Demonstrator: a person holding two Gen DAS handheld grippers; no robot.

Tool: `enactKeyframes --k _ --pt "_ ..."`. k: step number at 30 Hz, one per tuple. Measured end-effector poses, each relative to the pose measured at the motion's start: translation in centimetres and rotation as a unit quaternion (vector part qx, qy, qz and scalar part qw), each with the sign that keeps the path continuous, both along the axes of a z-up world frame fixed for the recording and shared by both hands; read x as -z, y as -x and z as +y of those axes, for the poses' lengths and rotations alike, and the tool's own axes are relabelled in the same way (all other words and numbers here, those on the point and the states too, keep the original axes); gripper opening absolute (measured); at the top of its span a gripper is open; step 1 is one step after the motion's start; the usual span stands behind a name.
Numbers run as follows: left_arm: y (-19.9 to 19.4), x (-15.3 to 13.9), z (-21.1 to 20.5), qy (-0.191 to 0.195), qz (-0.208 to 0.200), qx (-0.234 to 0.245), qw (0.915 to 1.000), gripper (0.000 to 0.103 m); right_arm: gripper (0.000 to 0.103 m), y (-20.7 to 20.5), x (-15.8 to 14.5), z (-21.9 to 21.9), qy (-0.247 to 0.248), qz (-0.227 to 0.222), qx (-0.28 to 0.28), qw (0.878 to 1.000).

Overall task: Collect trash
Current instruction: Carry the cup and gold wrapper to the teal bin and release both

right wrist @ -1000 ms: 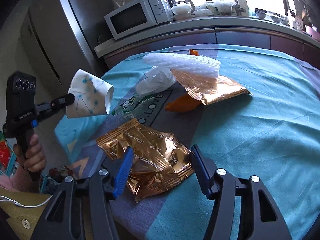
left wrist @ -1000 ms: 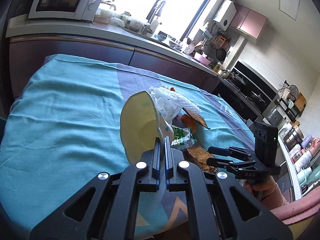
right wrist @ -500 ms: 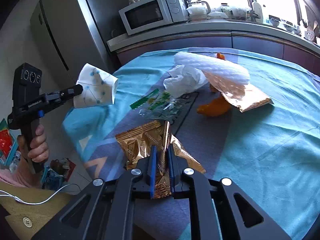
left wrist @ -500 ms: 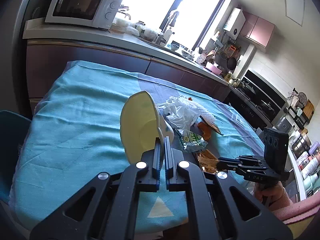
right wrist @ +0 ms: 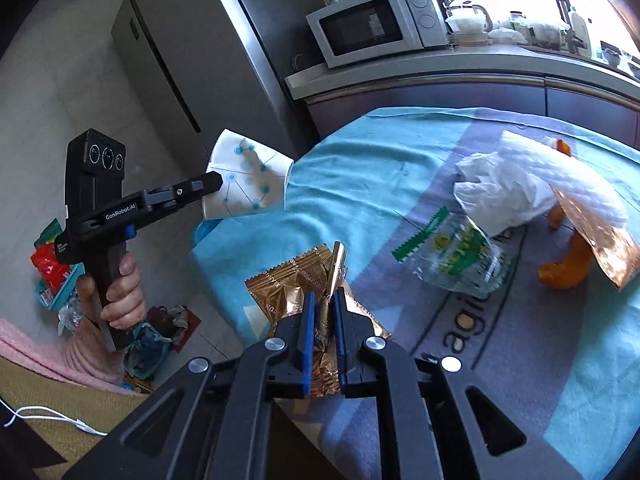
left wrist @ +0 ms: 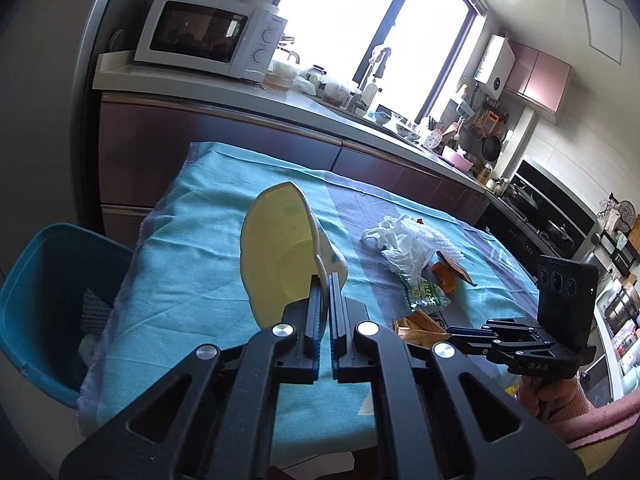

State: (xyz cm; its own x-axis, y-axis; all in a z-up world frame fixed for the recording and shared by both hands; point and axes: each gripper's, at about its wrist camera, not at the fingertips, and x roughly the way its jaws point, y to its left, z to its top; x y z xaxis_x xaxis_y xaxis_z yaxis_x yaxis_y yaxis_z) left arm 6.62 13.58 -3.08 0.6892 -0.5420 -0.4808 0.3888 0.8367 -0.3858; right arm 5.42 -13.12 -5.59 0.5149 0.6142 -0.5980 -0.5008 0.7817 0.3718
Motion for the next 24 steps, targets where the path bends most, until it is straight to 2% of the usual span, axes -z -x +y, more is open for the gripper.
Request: enactKeyframes --k 10,19,24 --pt "1.1 -0.8 6.4 -0.013 -0.008 -0.084 0.9963 0.004 0.008 -4.8 -2.0 5.4 -0.024 -0.028 -0.048 0.998" --pt "0.8 -0.5 12.7 -0.034 0.000 -0.166 0.9856 0.004 0.008 -8.3 -3.3 12.1 -0.017 -0.043 -0.098 0.994" --pt "0.5 0.3 15.4 -0.044 0.013 -0.194 0.9800 0.004 0.008 -9.8 -3.8 15.3 -0.016 -0.043 -0.119 0.992"
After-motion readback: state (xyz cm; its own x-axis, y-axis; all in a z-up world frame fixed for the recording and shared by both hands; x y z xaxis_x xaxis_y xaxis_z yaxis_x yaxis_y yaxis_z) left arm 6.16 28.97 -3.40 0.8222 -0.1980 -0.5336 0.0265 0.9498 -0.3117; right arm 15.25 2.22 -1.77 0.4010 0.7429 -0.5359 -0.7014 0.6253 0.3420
